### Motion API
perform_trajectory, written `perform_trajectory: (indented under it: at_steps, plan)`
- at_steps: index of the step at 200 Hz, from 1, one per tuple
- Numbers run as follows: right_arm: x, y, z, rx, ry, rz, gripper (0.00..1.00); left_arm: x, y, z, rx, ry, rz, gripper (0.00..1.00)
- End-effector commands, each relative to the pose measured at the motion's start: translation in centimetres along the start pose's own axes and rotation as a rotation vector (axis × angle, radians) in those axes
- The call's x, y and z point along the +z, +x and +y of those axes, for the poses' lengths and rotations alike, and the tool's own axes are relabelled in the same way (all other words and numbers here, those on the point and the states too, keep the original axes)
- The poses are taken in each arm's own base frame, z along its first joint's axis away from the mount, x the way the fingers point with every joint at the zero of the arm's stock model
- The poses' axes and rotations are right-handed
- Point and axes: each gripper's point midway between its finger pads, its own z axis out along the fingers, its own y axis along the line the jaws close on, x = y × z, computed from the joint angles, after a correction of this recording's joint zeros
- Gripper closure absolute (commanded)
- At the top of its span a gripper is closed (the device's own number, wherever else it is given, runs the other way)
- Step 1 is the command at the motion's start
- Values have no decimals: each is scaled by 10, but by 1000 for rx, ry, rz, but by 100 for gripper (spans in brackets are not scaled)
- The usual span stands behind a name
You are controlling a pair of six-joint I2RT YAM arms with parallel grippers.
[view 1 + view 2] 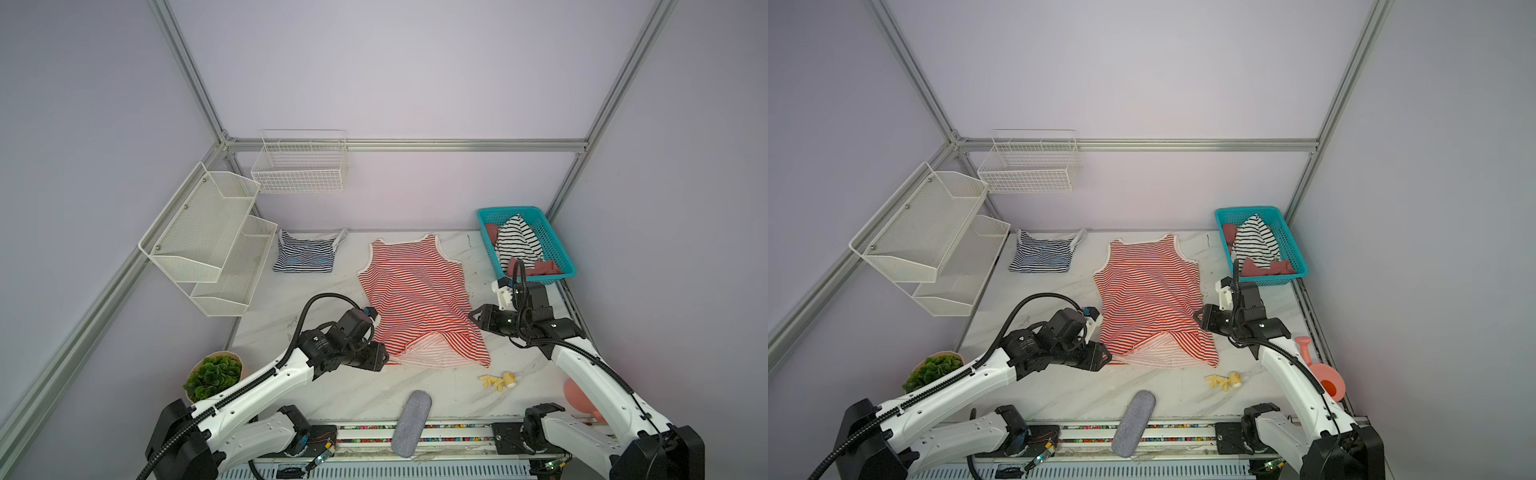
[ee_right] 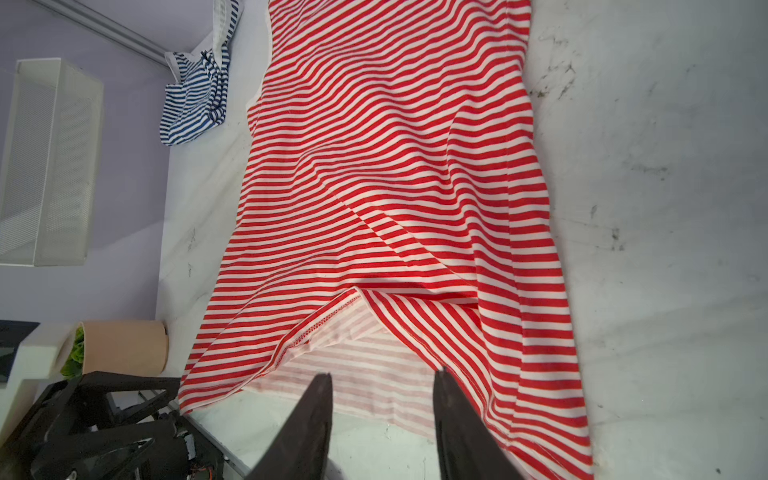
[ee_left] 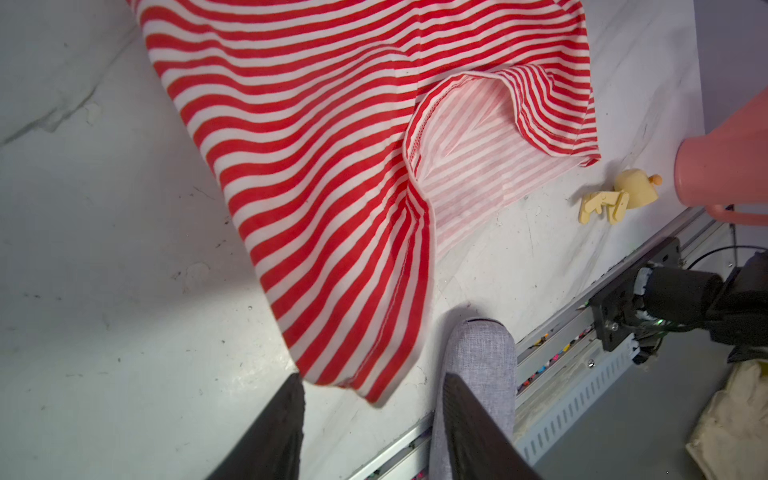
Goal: Fold and stack tank tops
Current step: Smooth out the tank top at the center of the table.
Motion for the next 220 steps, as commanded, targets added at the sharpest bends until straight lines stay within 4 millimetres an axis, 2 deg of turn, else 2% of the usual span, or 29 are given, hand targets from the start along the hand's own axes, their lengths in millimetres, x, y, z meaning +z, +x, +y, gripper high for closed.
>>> perform_trajectory:
  at_steps: [1, 15, 32, 61, 82, 104, 126, 166, 179, 184, 220]
  plan:
    - [9, 18, -3, -37, 13, 75, 58, -10, 19, 10, -27, -14, 15, 56]
    - [17, 23, -3, -49, 28, 104, 58, -16, 26, 12, -38, -7, 9, 55]
    - [30, 30, 0, -73, 39, 144, 58, -19, 32, 13, -43, 6, 15, 38]
    - [55, 41, 14, -137, 77, 207, 55, -17, 38, 17, -56, -15, 49, 22]
    - [71, 44, 21, -165, 88, 228, 55, -13, 33, 23, -70, -66, 44, 19]
    - [85, 47, 26, -205, 115, 251, 55, -11, 11, 35, -91, -169, -21, 17]
    - [97, 46, 34, -262, 159, 251, 53, -1, -19, 33, -89, -205, -75, 15]
    - [116, 50, 38, -363, 239, 294, 51, 15, -67, 47, -122, -346, -70, 14]
    - [119, 53, 37, -389, 259, 315, 51, 20, -82, 48, -144, -328, -65, 15]
    - [119, 54, 35, -399, 272, 323, 51, 30, -83, 53, -158, -335, -34, 15]
    - [113, 53, 32, -451, 320, 343, 51, 42, -124, 54, -191, -277, -57, 15]
